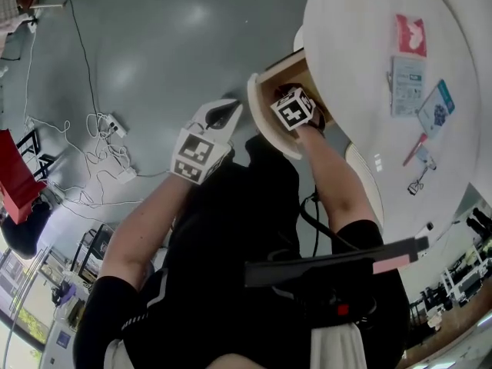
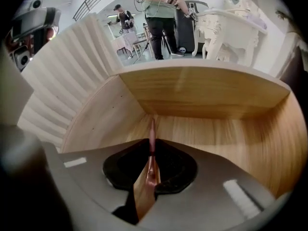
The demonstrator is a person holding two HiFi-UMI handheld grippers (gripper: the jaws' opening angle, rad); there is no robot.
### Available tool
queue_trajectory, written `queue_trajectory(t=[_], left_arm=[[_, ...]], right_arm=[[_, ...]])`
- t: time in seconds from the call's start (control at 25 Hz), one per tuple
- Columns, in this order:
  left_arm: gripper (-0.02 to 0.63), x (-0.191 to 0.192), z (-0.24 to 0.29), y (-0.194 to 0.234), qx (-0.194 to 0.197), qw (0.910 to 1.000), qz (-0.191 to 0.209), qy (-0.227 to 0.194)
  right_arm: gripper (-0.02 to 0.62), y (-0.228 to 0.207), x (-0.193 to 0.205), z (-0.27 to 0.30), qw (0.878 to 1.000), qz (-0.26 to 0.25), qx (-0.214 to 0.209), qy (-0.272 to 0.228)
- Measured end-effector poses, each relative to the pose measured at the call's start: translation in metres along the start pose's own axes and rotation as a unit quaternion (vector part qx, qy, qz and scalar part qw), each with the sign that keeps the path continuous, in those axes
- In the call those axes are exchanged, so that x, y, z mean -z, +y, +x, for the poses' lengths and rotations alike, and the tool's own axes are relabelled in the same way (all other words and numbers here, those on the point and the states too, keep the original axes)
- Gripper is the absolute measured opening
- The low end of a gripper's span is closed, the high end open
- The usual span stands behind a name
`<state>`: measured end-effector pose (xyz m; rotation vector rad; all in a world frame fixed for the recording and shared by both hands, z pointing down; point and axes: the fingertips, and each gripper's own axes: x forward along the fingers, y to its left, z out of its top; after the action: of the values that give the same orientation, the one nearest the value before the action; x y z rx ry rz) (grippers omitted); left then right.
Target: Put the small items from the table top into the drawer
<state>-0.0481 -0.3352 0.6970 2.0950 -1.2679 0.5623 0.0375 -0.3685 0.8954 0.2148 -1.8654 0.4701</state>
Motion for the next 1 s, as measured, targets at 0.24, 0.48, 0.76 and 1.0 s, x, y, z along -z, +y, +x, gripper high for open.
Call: queue_trajectory(t=[0.24, 0.48, 0.76, 1.0], left_arm=[[0.000, -0.001, -0.009, 0.003, -0.009, 0.9999, -0.008, -0.001], [0.000, 0.002, -0.010, 0.002, -0.011, 0.9998, -0.013, 0.001], [0.000, 0.000, -0.017, -0.004, -0.011, 0.9999, -0.011, 0.001], [0.000, -0.005, -0.024, -0.007, -0.011, 0.9999, -0.005, -0.002]], right_arm=[[0.048, -0.003, 0.006, 0.010, 1.000, 0.005, 0.001, 0.014], [0.051, -0.002, 0.003, 0.010, 1.000, 0.011, 0.003, 0.007], [0.074, 0.002, 0.005, 0.009, 1.000, 0.013, 0.009, 0.019], [0.112, 0.004, 0.000, -0.003, 1.000, 0.014, 0.024, -0.005]])
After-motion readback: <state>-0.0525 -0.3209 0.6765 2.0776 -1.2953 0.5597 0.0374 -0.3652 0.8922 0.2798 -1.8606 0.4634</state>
